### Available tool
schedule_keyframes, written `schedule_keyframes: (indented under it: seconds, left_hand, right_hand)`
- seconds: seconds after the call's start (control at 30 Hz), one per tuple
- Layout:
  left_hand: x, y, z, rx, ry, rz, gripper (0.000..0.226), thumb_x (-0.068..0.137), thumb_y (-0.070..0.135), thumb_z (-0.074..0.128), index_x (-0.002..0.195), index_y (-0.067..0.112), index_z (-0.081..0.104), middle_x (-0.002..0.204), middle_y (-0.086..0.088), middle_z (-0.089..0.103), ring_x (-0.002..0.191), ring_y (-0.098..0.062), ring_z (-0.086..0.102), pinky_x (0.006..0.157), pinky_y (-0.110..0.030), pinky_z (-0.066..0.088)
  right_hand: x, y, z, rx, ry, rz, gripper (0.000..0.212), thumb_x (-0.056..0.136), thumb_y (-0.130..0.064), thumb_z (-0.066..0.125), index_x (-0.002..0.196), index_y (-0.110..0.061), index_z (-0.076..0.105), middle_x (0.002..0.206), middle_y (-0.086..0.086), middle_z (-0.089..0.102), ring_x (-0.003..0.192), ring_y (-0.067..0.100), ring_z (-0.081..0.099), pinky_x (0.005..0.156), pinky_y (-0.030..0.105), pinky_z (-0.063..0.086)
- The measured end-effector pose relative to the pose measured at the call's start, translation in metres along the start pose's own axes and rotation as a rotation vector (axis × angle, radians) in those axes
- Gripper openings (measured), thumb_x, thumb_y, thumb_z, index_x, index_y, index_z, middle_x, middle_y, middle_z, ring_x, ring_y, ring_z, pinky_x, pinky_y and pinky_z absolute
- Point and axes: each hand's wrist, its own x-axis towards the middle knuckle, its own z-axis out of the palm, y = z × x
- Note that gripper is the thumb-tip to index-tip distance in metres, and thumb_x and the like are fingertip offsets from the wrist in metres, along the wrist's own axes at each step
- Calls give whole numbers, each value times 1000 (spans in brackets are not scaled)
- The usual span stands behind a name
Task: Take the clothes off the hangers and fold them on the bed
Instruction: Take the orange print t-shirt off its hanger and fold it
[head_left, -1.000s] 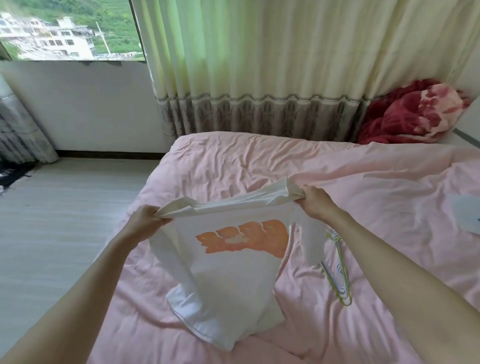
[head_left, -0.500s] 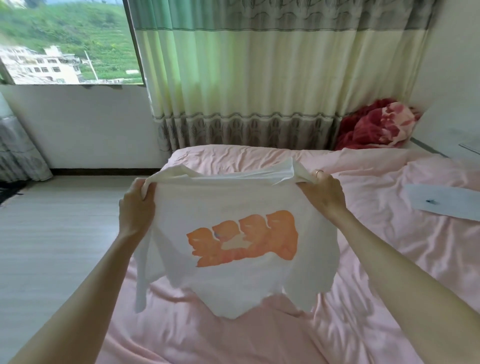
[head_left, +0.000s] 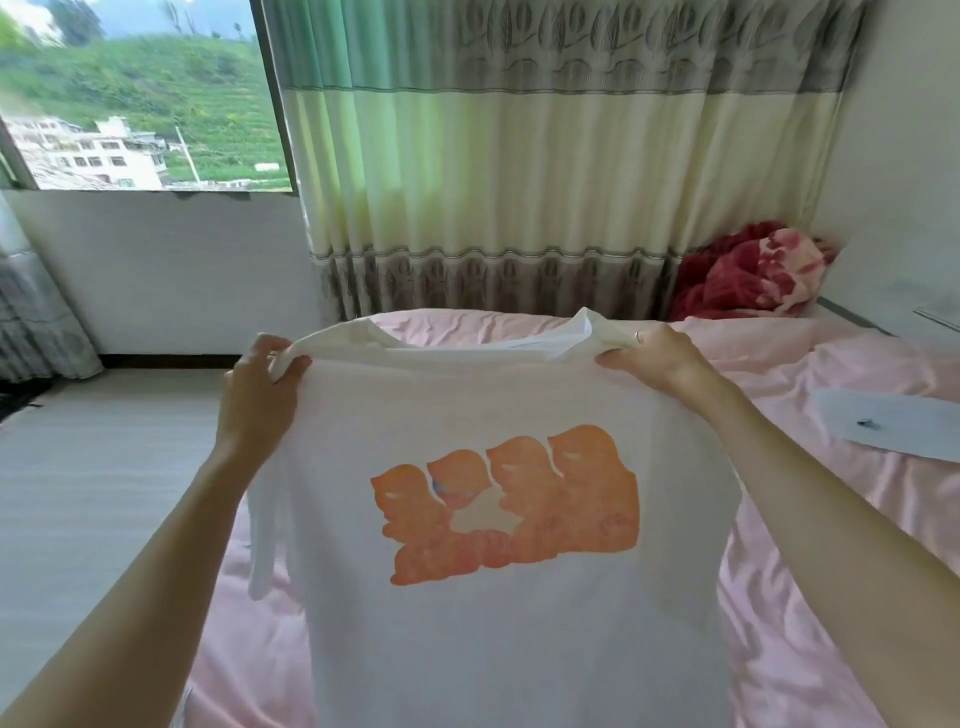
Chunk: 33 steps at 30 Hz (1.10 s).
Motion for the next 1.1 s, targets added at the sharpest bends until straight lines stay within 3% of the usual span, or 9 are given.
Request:
schedule_keyframes:
  seconds: [0.17,0.27,0.4,0.53,0.63,0.77,0.87,0.97,1.1]
  left_hand:
    - [9,-67,63,41,-199,-154,12,92,4,52,103,9,53,89,-14,55,78,-29,50,57,-32,37]
    - [26,-106,107,103,-256,-222,15,89,-2,47,93,12,48,76,-10,53,71,-29,49,49,-28,34]
    - [57,-154,171,183,-352,-304,17,91,-1,46,97,13,53,91,-10,57,82,-27,50,56,-32,37]
    - [78,-209,228,191,-403,-464,24,90,-1,43,96,14,62,94,-12,59,89,-28,51,68,-32,37]
    - [88,-243,262,182,-417,-546,30,87,-3,39,89,16,62,89,-17,60,85,-29,52,64,-32,38]
    - [96,-273,298,182,-423,-595,30,85,4,40,100,12,65,91,-15,59,85,-25,51,70,-31,39]
    - [100,-298,324,138,-398,-656,33,87,1,37,101,11,65,91,-13,57,83,-22,48,59,-25,38]
    - [101,-323,340,178,-401,-674,34,88,-2,35,100,12,63,79,-10,54,71,-22,46,48,-24,35]
    - [96,-361,356,291,-457,-605,26,90,-2,35,104,10,54,82,-10,53,77,-26,48,58,-32,33]
  right_hand:
    - [58,51,76,149,-61,79,29,79,-30,72,66,-12,53,72,3,56,77,24,54,65,30,36]
    - [104,78,119,164,-130,168,39,80,-27,71,57,-16,41,60,-2,43,64,20,42,54,30,28]
    - [177,110,179,212,-188,265,24,78,-24,72,69,-11,53,64,2,45,64,19,40,54,29,27]
    - [238,140,242,272,-314,323,21,79,-10,70,66,-11,53,62,2,42,57,15,37,52,27,27]
    - [269,161,280,354,-417,375,16,80,-1,66,71,-13,59,66,1,49,61,12,43,56,25,31]
    - [307,179,319,484,-602,479,9,83,-4,65,78,-10,61,73,6,63,59,14,59,54,24,45]
    - [325,186,348,568,-715,513,4,86,-10,63,82,-8,64,67,0,68,56,9,63,52,18,49]
    - [339,193,374,563,-560,494,4,86,-6,64,84,-9,65,61,-6,68,51,3,61,48,14,48]
    - [365,207,411,493,-328,479,19,85,-1,61,76,-18,61,72,-2,60,66,10,55,59,15,44]
